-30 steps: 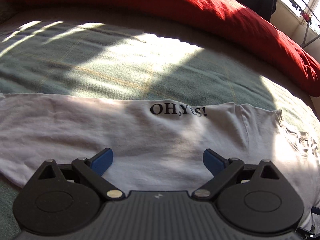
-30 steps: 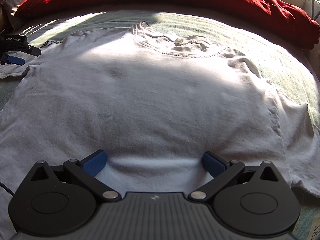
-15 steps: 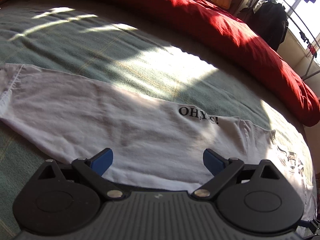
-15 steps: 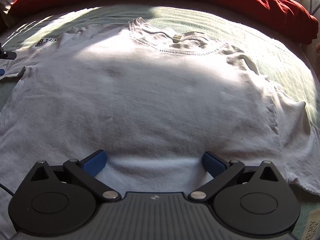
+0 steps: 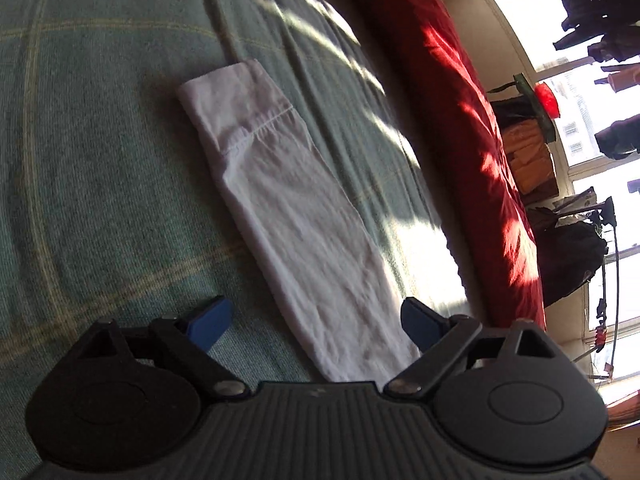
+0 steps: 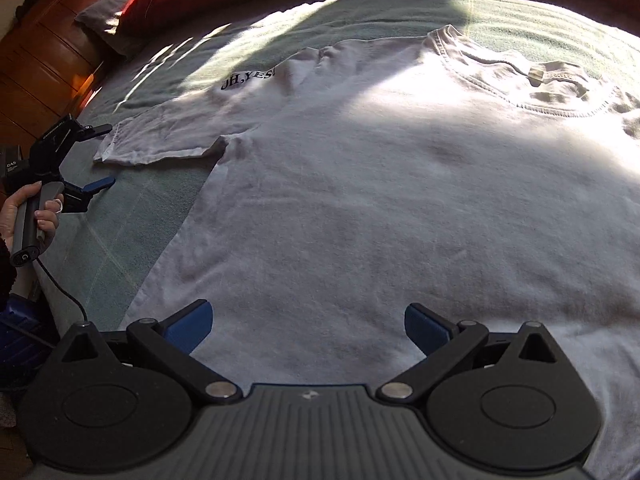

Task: Fold clothes
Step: 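Close the left tool on the white sleeve cuff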

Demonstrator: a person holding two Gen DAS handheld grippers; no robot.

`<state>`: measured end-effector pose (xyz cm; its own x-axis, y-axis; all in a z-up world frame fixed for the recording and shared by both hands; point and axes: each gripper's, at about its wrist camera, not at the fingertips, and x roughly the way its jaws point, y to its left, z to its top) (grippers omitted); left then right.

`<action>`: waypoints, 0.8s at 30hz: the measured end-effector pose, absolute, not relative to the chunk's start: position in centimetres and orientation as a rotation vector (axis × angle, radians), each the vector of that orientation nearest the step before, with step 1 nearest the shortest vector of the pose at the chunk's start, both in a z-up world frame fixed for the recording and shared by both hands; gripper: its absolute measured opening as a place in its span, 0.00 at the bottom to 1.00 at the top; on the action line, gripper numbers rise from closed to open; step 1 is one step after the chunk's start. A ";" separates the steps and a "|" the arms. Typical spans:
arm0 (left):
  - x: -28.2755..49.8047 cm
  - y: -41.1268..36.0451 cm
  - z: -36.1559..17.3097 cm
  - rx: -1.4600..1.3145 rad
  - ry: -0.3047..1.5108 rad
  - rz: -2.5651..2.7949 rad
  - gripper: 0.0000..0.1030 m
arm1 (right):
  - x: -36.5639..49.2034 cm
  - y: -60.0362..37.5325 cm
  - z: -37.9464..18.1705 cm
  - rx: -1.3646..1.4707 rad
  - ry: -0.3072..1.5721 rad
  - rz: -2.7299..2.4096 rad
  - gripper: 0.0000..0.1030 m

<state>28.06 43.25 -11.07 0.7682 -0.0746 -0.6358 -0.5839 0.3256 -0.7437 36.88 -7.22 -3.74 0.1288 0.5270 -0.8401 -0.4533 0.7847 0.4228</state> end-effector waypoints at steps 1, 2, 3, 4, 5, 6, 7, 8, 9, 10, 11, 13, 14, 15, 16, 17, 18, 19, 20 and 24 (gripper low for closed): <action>27.6 43.5 -11.5 -1.237 0.623 0.365 0.82 | 36.9 -6.5 -3.6 0.077 1.258 0.732 1.00; 27.4 43.6 -11.8 -1.242 0.613 0.364 0.81 | 36.9 -5.8 -3.5 0.084 1.263 0.751 1.00; 27.3 43.8 -12.1 -1.242 0.606 0.367 0.76 | 36.9 -5.2 -3.4 0.087 1.268 0.762 1.00; 27.3 44.1 -12.3 -1.242 0.600 0.372 0.71 | 36.9 -4.7 -3.4 0.090 1.274 0.772 1.00; 27.5 44.4 -12.4 -1.239 0.593 0.374 0.70 | 37.0 -4.1 -3.3 0.092 1.279 0.782 1.00; 27.7 44.8 -12.5 -1.237 0.586 0.377 0.70 | 37.0 -3.6 -3.3 0.087 1.279 0.789 1.00; 27.9 45.1 -12.5 -1.235 0.580 0.379 0.69 | 37.0 -3.2 -3.2 0.077 1.277 0.792 1.00; 28.0 45.5 -12.6 -1.233 0.573 0.381 0.69 | 37.0 -2.8 -3.1 0.067 1.274 0.795 1.00; 28.2 45.8 -12.7 -1.231 0.566 0.383 0.68 | 37.1 -2.5 -3.0 0.056 1.272 0.797 1.00; 28.4 46.1 -12.8 -1.229 0.559 0.385 0.67 | 37.2 -2.2 -3.0 0.049 1.272 0.799 1.00; 28.6 46.5 -12.9 -1.227 0.553 0.387 0.66 | 37.2 -1.9 -3.0 0.043 1.274 0.802 1.00; 29.1 47.2 -13.0 -1.215 0.547 0.399 0.58 | 37.4 -1.4 -3.0 0.033 1.278 0.805 1.00; 29.3 47.6 -13.1 -1.211 0.548 0.407 0.53 | 37.6 -1.2 -3.0 0.029 1.281 0.804 1.00; 29.5 47.9 -13.3 -1.213 0.547 0.415 0.45 | 37.7 -0.9 -2.9 0.027 1.280 0.804 1.00; 29.7 48.2 -13.5 -1.217 0.543 0.419 0.42 | 37.8 -0.7 -2.9 0.026 1.279 0.805 1.00; 29.8 48.5 -13.7 -1.222 0.540 0.423 0.39 | 37.9 -0.5 -2.8 0.026 1.278 0.806 1.00; 30.0 48.7 -13.8 -1.221 0.538 0.425 0.35 | 38.0 -0.3 -2.8 0.026 1.276 0.807 1.00; 30.3 48.8 -13.9 -1.215 0.538 0.422 0.34 | 38.1 -0.1 -2.7 0.025 1.275 0.808 1.00; 30.5 48.9 -14.0 -1.208 0.537 0.419 0.34 | 38.2 0.1 -2.7 0.025 1.273 0.809 1.00; 31.3 49.2 -13.9 -1.199 0.530 0.422 0.34 | 38.5 0.9 -2.9 0.013 1.278 0.816 1.00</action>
<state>31.34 49.19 -13.86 0.8046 0.0301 -0.5930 -0.5711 0.3123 -0.7591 38.54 0.87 -2.91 0.0549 0.5442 -0.8371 -0.5303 0.7262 0.4374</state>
